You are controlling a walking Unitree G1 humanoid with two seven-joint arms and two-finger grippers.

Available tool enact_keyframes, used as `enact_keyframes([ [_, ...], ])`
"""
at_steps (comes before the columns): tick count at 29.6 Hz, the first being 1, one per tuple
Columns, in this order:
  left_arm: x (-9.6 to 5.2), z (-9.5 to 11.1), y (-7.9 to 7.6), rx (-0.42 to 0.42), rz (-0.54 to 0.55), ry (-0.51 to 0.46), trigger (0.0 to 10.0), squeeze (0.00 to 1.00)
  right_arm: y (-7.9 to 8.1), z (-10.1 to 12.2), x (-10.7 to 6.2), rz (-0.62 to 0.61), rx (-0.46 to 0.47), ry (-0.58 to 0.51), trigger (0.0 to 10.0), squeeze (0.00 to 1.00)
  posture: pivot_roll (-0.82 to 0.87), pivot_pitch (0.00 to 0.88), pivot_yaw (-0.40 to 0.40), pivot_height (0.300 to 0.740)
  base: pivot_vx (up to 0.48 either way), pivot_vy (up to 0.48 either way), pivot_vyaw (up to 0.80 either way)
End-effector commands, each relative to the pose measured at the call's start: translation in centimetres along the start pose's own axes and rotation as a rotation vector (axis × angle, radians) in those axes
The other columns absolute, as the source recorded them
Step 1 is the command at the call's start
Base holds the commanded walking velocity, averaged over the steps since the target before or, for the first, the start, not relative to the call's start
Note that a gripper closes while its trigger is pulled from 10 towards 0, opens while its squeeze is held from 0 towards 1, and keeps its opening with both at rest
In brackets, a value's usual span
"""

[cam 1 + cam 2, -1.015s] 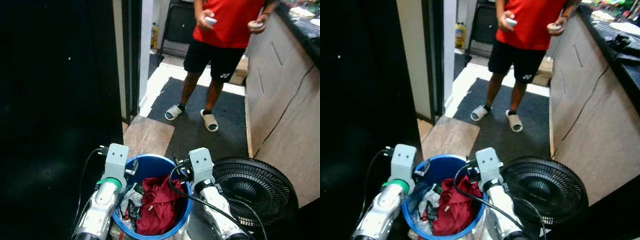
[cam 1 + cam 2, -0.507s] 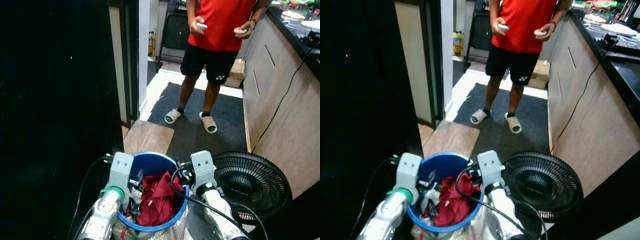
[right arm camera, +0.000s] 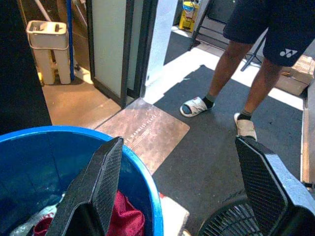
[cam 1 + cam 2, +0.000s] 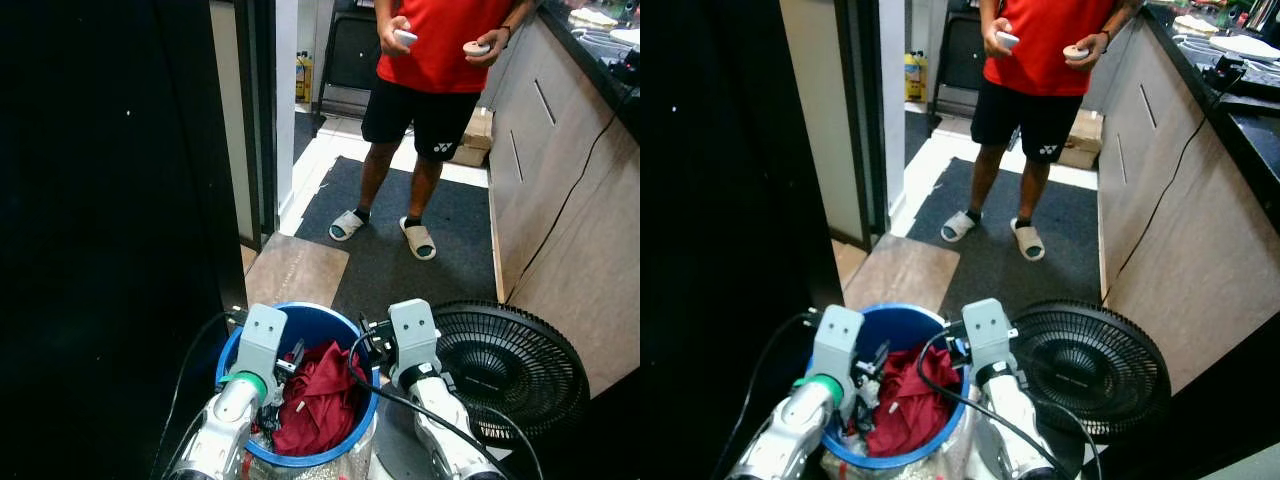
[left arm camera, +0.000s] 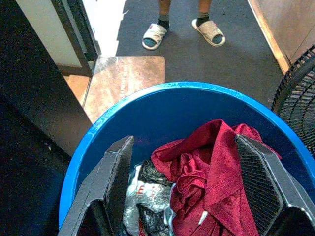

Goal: Clothes washing

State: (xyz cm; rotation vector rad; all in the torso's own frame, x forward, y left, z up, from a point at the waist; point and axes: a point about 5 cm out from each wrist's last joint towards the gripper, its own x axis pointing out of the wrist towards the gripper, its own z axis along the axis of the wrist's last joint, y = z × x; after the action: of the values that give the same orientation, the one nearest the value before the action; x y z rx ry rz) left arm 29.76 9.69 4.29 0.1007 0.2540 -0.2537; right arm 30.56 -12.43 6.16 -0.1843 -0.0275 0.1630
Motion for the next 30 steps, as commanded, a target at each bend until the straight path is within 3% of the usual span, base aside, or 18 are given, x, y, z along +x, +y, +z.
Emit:
enact_keyframes([
  [1,-0.1,-0.4,-0.3,0.002,-0.011,0.011,10.0,0.00,-0.2,-0.4,-0.4,-0.013,0.007,0.019,10.0,0.00,0.04,0.015,0.007,0.716,0.000,0.000,0.00],
  [6,0.0,-0.1,-1.0,0.003,-0.033,-0.001,10.0,0.00,-0.2,0.1,-0.2,-0.012,0.001,-0.008,10.0,0.00,0.04,0.015,0.008,0.691,0.000,0.000,0.00],
  [18,0.2,0.3,-0.9,0.000,-0.024,-0.019,10.0,0.00,-0.4,0.9,0.1,-0.014,-0.008,-0.035,10.0,0.00,0.04,0.017,0.008,0.641,0.000,0.000,0.00],
  [30,0.3,1.6,2.0,-0.014,0.078,-0.065,10.0,0.00,-0.6,1.6,0.2,-0.004,-0.022,-0.066,10.0,0.00,0.04,0.016,0.005,0.596,0.000,0.000,0.00],
])
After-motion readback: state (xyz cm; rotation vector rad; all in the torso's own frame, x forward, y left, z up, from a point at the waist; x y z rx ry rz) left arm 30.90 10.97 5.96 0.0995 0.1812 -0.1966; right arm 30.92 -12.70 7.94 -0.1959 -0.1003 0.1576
